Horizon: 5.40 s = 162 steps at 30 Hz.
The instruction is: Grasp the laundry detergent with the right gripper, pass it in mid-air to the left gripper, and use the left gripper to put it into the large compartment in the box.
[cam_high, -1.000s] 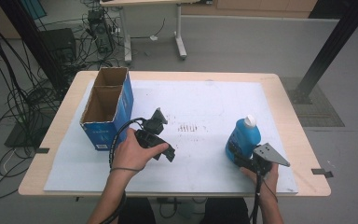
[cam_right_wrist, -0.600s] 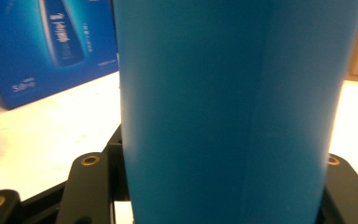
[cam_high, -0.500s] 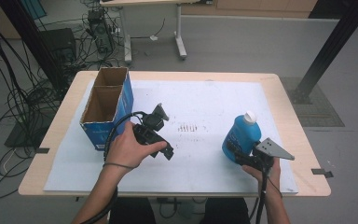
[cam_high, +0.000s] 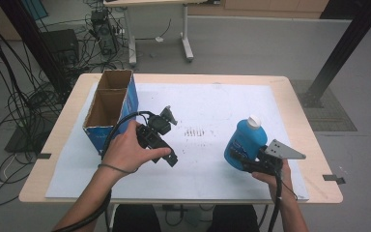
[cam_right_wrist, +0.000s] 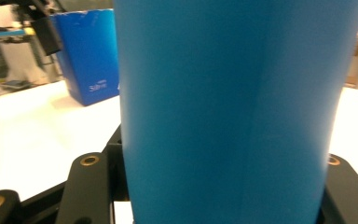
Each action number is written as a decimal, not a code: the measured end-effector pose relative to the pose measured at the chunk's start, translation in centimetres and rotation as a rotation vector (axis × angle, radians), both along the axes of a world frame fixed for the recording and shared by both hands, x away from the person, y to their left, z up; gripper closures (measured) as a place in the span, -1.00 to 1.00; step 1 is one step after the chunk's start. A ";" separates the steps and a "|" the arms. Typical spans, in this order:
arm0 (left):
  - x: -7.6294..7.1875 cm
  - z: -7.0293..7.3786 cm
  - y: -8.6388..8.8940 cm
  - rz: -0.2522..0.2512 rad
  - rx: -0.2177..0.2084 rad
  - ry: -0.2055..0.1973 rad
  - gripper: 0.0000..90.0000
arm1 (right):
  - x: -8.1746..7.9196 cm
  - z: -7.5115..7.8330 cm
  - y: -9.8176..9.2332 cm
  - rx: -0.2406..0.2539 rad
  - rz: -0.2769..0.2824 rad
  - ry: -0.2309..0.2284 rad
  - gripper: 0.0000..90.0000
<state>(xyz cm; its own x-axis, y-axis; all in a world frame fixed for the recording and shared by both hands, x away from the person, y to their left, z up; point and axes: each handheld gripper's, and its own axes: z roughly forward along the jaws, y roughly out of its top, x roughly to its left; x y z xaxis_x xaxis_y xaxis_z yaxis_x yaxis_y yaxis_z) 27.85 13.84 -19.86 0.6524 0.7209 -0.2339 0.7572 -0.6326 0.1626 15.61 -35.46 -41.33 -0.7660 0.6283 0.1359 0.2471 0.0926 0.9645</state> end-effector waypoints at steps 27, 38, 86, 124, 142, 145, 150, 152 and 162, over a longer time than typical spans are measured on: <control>0.4 4.3 -1.8 -0.343 0.000 -0.048 -0.83 | 5.9 1.3 0.8 -0.005 0.344 0.025 -0.07; 0.5 5.2 -2.8 -0.436 -0.005 -0.054 -0.83 | 7.3 1.5 2.1 -0.021 0.448 0.028 -0.07; -0.7 7.5 -9.6 -0.698 0.062 -0.061 -0.83 | 11.1 3.1 7.9 -0.082 0.784 0.010 -0.06; -0.9 7.0 -13.2 -0.737 0.132 -0.041 -0.83 | 11.0 3.1 8.7 -0.076 0.790 -0.003 -0.06; -0.9 6.9 -12.9 -0.735 0.130 -0.037 -0.83 | 11.0 3.1 8.8 -0.081 0.786 0.000 -0.06; -0.8 6.9 -12.9 -0.734 0.136 -0.035 -0.83 | 10.9 3.0 8.8 -0.078 0.784 0.001 -0.06; -0.8 6.9 -12.8 -0.731 0.133 -0.038 -0.83 | 11.0 3.0 8.7 -0.082 0.783 0.004 -0.06; -0.7 7.0 -12.8 -0.733 0.134 -0.035 -0.83 | 11.0 3.0 8.7 -0.081 0.783 0.005 -0.06; -0.6 6.8 -12.8 -0.726 0.135 -0.034 -0.83 | 11.1 2.9 8.6 -0.083 0.779 0.007 -0.06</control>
